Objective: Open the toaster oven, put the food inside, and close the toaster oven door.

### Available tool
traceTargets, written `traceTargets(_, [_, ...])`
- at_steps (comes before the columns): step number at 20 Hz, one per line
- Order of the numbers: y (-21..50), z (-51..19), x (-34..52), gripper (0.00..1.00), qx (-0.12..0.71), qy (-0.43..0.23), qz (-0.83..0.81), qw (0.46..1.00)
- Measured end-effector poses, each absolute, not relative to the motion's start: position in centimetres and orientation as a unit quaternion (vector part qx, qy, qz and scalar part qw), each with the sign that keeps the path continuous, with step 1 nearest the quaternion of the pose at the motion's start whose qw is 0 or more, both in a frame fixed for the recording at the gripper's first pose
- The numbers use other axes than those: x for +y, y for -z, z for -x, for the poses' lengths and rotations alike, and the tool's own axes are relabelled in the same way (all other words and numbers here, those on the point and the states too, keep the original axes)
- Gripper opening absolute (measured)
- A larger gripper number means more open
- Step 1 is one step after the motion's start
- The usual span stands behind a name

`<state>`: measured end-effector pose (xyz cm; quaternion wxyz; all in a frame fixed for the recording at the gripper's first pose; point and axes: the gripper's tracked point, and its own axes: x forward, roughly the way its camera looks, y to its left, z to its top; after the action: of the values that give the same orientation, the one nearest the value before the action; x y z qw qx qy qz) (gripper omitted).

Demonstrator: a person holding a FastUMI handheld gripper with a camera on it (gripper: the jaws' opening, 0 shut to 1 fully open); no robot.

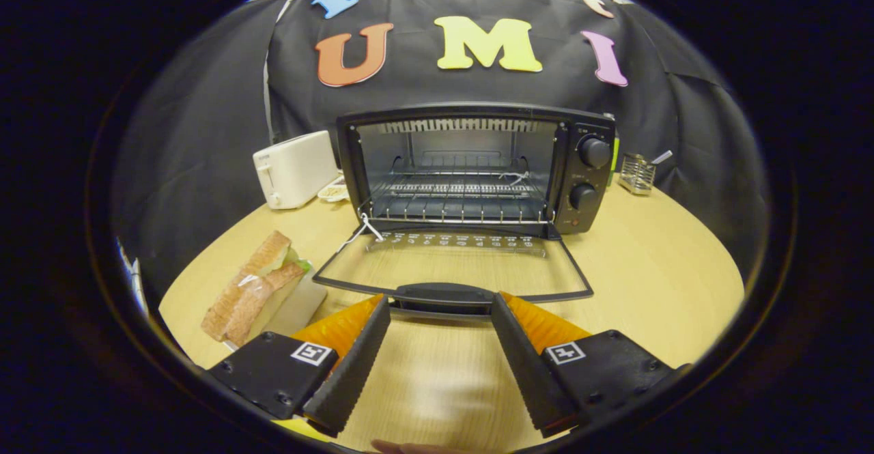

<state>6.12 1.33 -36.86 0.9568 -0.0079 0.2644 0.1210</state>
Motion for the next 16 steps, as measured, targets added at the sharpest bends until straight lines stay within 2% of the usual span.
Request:
traceTargets(5, [30.8,-5.2,4.7,0.97,0.236,-0.192,0.008,0.953])
traceTargets(9, [31.4,-3.7,8.7,0.97,0.296,-0.264,-0.005,0.918])
traceTargets(13, [32.4,-3.4,10.5,0.97,0.346,-0.298,-0.009,0.889])
traceTargets(16, [32.2,-2.7,11.4,0.99,0.394,-0.308,-0.094,0.861])
